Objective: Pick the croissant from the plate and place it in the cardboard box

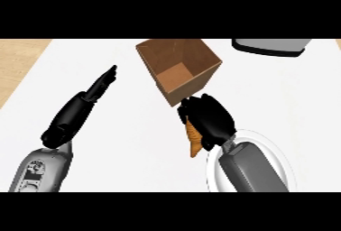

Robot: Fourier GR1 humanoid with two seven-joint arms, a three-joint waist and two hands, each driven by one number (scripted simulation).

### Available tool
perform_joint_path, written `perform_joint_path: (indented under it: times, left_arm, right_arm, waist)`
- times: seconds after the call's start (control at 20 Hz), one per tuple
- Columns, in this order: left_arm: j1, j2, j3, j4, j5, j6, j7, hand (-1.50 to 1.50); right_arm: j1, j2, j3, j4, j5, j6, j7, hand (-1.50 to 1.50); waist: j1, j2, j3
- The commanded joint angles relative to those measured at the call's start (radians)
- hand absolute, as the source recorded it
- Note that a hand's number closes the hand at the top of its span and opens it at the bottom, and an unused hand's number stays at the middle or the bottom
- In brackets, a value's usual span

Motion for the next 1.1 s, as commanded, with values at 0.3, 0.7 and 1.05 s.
perform_joint_path:
  times: [0.3,0.7,1.05]
  left_arm:
    - [-0.053,-0.021,-0.03,0.037,-0.006,-0.013,0.012,0.0]
    - [-0.072,-0.034,-0.037,0.06,-0.018,-0.003,0.007,0.0]
    - [-0.094,-0.017,-0.001,0.083,-0.016,0.006,0.002,0.0]
  right_arm:
    - [-0.339,0.019,0.011,0.02,-0.078,-0.118,0.568,1.5]
    - [-0.59,0.02,-0.039,0.155,-0.113,-0.261,1.006,1.5]
    - [-0.809,0.02,-0.014,0.428,-0.156,-0.383,1.223,1.5]
  waist:
    - [0.034,0.003,0.003]
    - [0.043,0.011,-0.001]
    - [0.012,0.016,0.0]
